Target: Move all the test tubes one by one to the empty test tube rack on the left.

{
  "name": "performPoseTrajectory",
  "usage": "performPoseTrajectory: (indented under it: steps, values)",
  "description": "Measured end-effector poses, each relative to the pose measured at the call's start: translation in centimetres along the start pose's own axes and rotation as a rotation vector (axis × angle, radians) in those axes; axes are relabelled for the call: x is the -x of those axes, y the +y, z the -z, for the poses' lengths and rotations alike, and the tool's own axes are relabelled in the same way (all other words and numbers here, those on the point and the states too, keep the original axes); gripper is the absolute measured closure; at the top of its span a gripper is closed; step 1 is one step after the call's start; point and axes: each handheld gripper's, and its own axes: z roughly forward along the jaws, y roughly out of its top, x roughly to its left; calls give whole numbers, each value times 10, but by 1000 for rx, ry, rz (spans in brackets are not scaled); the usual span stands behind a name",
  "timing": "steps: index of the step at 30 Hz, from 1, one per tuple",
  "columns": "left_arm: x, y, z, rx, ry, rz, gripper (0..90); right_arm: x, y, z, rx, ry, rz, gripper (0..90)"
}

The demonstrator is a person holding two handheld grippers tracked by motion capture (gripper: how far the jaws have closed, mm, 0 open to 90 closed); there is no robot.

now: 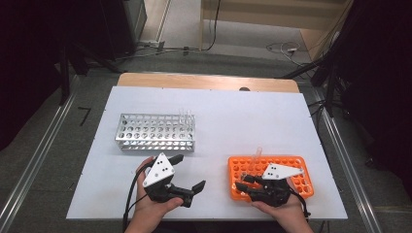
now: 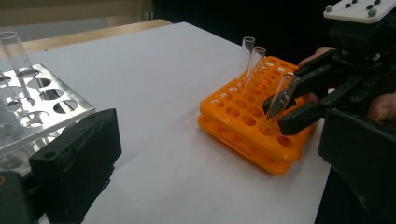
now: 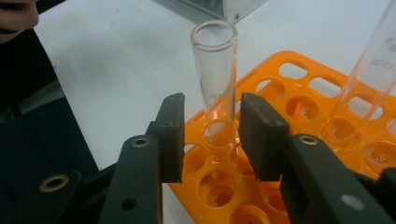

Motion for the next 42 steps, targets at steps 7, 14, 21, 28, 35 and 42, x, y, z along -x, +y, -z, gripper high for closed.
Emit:
performPoseTrajectory:
  steps: [7,14,21,28,35,42]
  values:
    - [5,-2,-5,-10,-13,-8,0,-2,-2,-6,0,-40,4,674]
    - [7,-2,-7,-15,-21,-5,0,-4,-3,-6,15,-73,17,736]
    - [10,0,-8,-10,-33,-11,0,-5,3,5,62,-60,30,738]
    - [15,3,-8,0,-57,-11,0,-19,14,18,121,-39,70,738]
    - [26,7,-12,22,-115,-5,42,-41,21,12,108,16,126,739]
    - [39,10,-17,34,-183,-3,196,-56,24,5,90,62,139,738]
